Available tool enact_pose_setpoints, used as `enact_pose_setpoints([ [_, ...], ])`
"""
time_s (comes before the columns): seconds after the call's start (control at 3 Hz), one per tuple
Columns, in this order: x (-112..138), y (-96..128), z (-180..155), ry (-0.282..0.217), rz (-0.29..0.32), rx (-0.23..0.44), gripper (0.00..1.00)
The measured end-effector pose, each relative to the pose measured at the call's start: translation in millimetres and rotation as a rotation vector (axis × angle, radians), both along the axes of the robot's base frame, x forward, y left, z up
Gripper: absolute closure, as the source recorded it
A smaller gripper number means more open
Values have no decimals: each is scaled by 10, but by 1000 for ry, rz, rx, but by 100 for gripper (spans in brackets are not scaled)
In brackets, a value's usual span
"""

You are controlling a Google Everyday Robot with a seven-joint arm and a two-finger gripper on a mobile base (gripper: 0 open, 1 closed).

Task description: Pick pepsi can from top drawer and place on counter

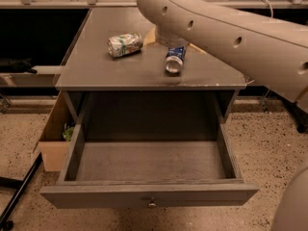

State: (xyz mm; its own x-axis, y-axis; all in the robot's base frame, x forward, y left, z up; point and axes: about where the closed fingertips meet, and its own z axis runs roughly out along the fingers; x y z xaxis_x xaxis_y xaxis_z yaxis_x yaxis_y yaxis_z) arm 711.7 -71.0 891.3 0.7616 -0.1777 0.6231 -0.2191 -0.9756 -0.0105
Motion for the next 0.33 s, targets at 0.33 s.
enact_pose_setpoints([
  [0.33, 0, 0, 0, 0, 0, 0, 0],
])
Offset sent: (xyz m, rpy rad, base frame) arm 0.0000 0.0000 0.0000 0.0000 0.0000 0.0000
